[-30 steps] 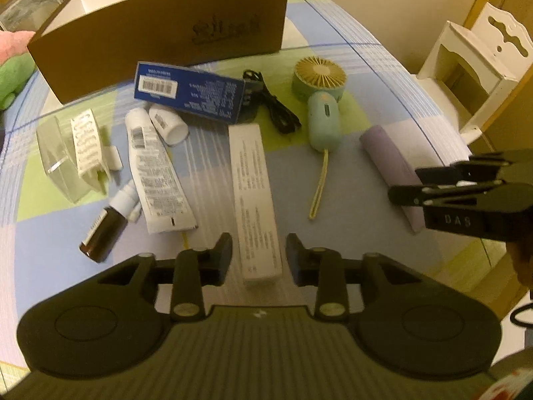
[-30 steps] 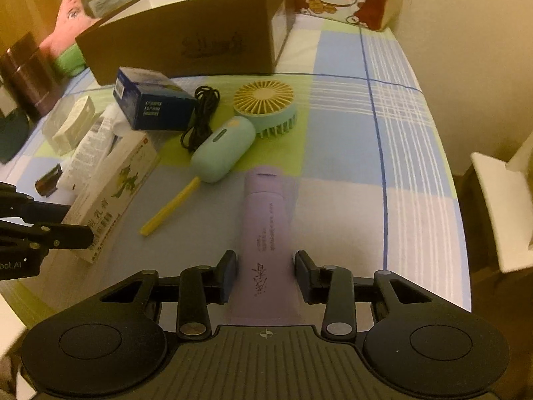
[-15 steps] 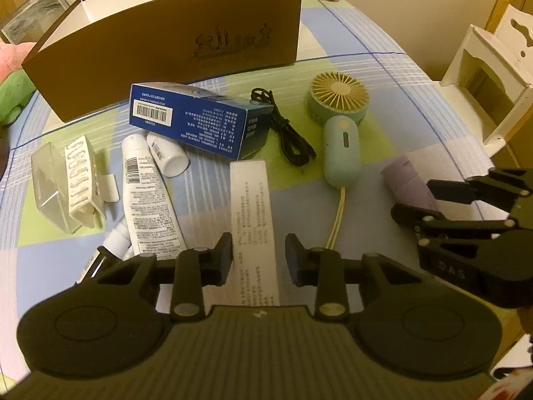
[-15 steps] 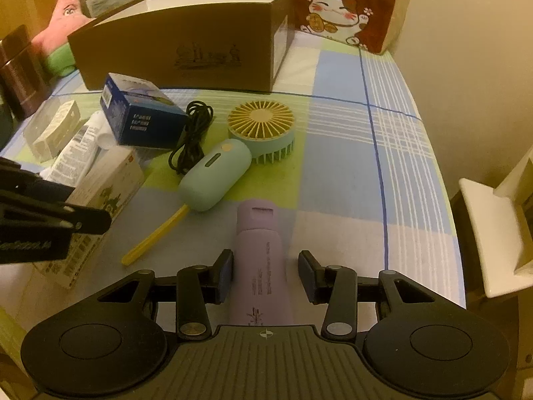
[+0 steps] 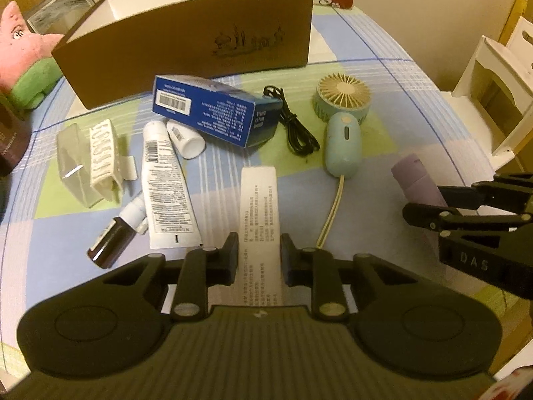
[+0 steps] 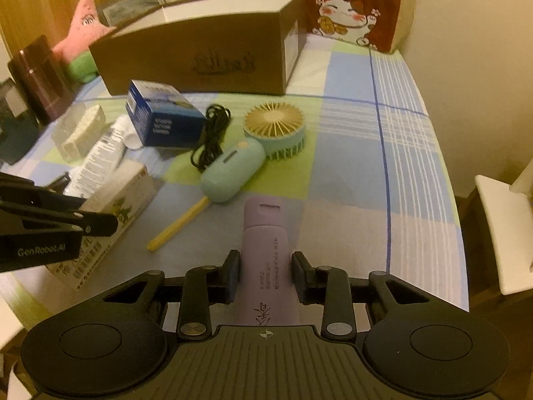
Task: Organize rigid objects
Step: 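Carry the white box and purple tube with both grippers into the brown box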
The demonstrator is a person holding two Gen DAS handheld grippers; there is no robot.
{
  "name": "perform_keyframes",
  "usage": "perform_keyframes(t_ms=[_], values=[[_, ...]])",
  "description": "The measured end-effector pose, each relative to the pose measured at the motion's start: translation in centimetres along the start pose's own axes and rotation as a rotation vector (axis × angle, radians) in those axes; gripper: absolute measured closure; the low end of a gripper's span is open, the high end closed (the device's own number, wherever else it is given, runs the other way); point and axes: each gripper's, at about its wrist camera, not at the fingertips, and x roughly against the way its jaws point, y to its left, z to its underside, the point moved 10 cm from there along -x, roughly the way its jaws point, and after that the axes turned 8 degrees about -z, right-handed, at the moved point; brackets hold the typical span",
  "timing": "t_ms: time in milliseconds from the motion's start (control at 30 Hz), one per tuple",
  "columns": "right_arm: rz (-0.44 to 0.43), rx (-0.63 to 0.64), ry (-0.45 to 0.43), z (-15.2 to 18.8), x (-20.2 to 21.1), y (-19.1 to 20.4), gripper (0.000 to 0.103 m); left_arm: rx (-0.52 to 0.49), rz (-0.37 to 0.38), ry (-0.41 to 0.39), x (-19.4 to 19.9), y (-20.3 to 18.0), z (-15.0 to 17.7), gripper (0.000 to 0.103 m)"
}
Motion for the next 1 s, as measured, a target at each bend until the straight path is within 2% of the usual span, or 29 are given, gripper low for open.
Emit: perform_keyframes(t_ms=[300, 500, 767, 1000], values=[[-0.075, -0.066, -0.051, -2.8, 1.8, 2.0, 0.070, 0.029, 0.007, -0.055, 3.0, 2.7, -1.0, 0.080], [-0.085, -0.089, -0.096, -5.6, 2.3, 3.6, 0.070, 0.038, 0.025, -0.121, 4.8, 5.2, -3.8, 0.080], [-0.110, -0.116, -0.171, -12.6, 1.4, 6.1, 0.070, 0.027, 0.062, -0.238, 5.8, 8.9, -10.8, 0.080], [-0.154, -0.149, -0.237, -21.0, -1.1, 7.6, 0.070, 0.038, 0.066, -0.289, 3.8, 12.5, -17.9, 0.080]])
